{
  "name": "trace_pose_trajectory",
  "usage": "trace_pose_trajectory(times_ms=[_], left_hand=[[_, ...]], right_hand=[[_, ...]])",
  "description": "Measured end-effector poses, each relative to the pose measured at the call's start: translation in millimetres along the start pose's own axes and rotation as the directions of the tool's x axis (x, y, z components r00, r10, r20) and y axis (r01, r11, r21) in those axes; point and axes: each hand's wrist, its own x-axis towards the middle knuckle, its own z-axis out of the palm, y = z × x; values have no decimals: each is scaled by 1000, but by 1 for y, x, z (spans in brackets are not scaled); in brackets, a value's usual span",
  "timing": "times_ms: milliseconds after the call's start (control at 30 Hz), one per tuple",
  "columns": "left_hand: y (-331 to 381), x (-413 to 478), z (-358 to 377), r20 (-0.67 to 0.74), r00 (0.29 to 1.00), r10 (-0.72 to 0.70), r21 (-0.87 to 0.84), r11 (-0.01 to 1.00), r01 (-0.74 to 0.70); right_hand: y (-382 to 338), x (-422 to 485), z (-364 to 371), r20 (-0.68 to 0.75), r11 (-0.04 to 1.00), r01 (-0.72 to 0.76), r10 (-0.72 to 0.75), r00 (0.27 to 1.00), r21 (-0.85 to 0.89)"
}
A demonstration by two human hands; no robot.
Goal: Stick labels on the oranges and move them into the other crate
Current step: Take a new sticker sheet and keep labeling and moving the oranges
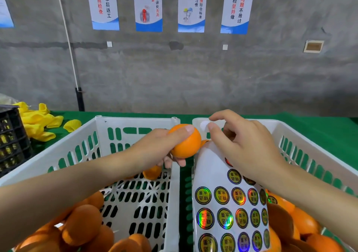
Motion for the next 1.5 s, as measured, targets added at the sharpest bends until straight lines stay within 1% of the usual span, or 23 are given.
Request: trace_pose_trajectory(times_ms=[100, 233, 400, 533, 633, 733, 833, 900, 1000, 1133, 1200, 1267, 1500], left_hand=[[-2, -3, 2, 39, 995, 97, 21, 995, -98], [-5, -1, 1, 84, 989, 120, 2, 993, -120], [-8, 2, -2, 80, 993, 90, -10, 996, -90], [-4, 1, -4, 145, 988, 48, 8, 999, -50], [-3, 1, -4, 163, 986, 35, 2, 999, -35], [-2, 1, -3, 171, 985, 20, -28, 999, -15], [-4, 3, -4, 182, 983, 2, -82, 997, 13], [-7, 5, -5, 177, 984, -14, -99, 995, 32], [-8, 5, -4, 171, 985, -30, -80, 996, 44], [-5, 4, -3, 187, 982, -39, -112, 992, 61], [-5, 4, -3, 193, 981, -33, -119, 991, 57], [-5, 3, -3, 186, 982, -25, -90, 995, 42], [-3, 1, -3, 181, 983, 5, -63, 998, 6]], right_hand=[[-2, -1, -1, -35, 999, 41, -41, 999, 20], [-5, -1, -4, -7, 995, 95, -95, 995, 38], [-8, -1, -7, 26, 989, 142, -143, 989, 50], [-7, 0, -8, 99, 987, 135, -144, 985, 89], [-4, 1, -9, 138, 987, 131, -143, 980, 91], [-5, 1, -9, 190, 979, 194, -204, 960, 67], [-4, 1, -9, 204, 964, 244, -261, 943, 107], [-2, 1, -9, 189, 960, 244, -266, 945, 135], [-2, 1, -10, 170, 956, 250, -275, 946, 156], [-4, 0, -9, 184, 966, 206, -233, 955, 154], [-3, 0, -8, 166, 968, 200, -225, 960, 153], [-3, 1, -8, 144, 968, 193, -216, 966, 159], [-2, 1, -8, 171, 963, 192, -224, 959, 187]])
